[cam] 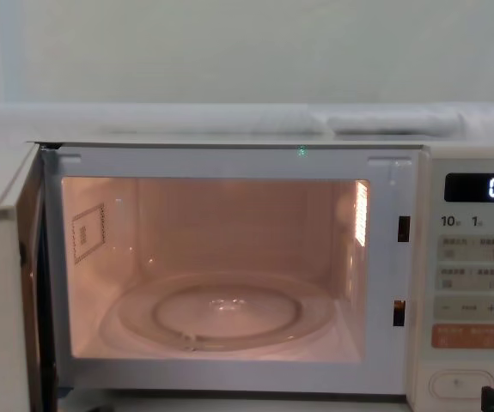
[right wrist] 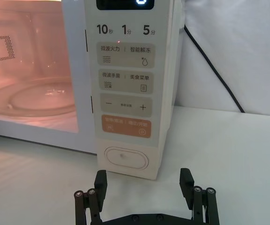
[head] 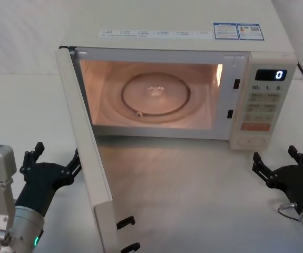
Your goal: Press the button to open the microwave door with one hand; close the microwave door with the other hand.
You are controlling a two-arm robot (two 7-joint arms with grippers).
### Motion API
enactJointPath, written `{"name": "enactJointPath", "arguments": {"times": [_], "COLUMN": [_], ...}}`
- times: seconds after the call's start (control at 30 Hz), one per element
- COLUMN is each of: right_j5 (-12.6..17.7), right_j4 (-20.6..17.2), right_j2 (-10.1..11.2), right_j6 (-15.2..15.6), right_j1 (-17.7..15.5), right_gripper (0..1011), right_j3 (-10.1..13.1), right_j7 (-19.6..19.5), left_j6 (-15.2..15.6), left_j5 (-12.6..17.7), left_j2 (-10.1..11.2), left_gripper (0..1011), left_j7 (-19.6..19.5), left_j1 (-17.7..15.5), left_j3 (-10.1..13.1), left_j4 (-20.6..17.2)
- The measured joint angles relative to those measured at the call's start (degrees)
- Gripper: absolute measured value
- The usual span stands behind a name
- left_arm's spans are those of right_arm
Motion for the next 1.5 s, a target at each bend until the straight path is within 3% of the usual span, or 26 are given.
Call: {"name": "enactJointPath", "arguments": {"times": [1.5], "right_j5": [0.00], "right_j4": [0.00], "right_j2": [0.00], "right_j6": [0.01], "right_j1": [0.00], "right_gripper": [1002], "right_j3": [0.00], "right_j7": [0.00], "left_j6": [0.00], "left_j5": [0.00], "left_j2": [0.00], "left_gripper": [1001], "left_j7": [0.01], "left_j1": [0.00], "left_j3": [0.00], "left_j4": [0.00]}}
